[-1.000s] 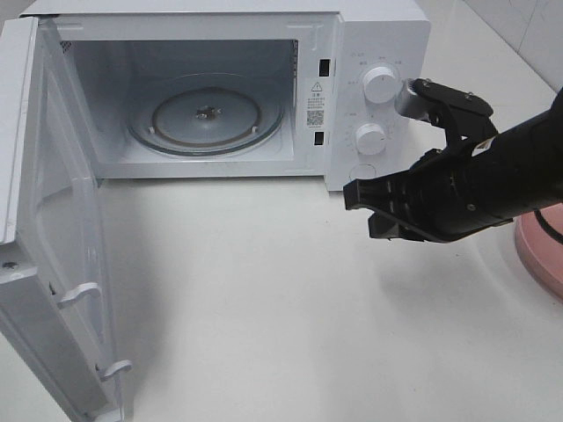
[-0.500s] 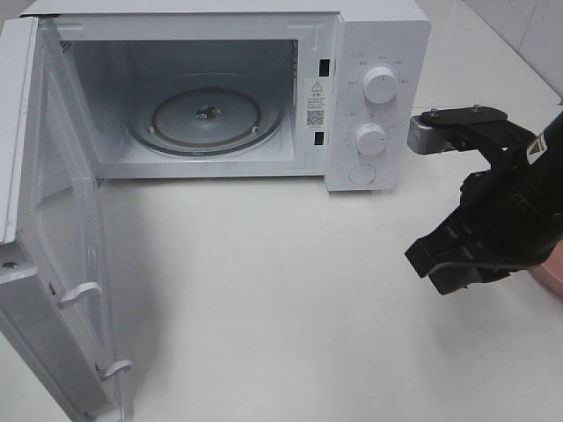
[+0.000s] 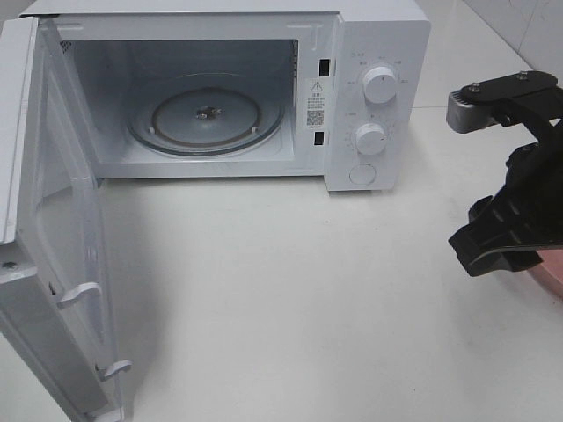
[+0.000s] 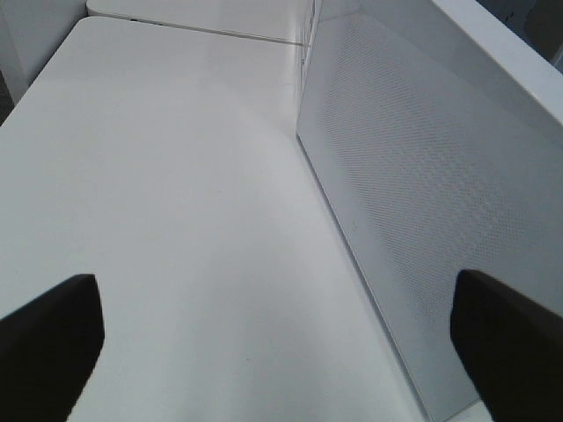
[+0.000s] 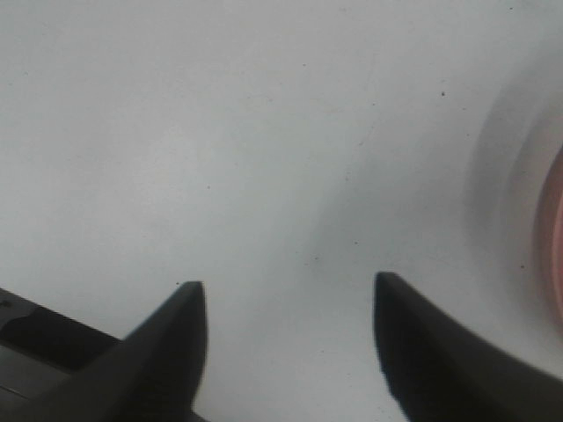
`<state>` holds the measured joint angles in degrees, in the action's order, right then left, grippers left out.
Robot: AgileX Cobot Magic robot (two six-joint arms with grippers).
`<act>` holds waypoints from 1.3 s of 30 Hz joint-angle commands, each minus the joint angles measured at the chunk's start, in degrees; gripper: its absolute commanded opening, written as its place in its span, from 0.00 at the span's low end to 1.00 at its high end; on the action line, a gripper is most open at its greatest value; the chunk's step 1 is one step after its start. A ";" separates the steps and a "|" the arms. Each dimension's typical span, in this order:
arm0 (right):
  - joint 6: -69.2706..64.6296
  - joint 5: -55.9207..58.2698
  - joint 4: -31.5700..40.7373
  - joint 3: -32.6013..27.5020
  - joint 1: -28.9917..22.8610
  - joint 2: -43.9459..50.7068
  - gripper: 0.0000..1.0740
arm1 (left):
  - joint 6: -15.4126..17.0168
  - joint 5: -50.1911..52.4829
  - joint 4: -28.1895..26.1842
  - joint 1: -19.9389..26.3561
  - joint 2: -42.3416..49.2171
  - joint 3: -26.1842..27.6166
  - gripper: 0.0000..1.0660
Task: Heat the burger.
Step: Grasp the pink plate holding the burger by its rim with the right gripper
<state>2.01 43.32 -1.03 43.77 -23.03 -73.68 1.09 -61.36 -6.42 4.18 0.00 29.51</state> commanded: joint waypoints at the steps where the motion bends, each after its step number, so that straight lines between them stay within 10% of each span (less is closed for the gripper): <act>1: -0.69 0.57 -2.23 0.29 0.34 0.40 0.84 | -0.11 0.23 -0.11 -0.29 0.00 0.00 0.96; 39: -6.25 -9.68 -10.71 0.29 19.25 -10.77 0.84 | -0.11 0.23 -0.11 -0.29 0.00 0.00 0.96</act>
<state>-4.87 35.87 -11.34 43.83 -4.81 -82.74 1.09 -61.36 -6.42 4.18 0.00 29.51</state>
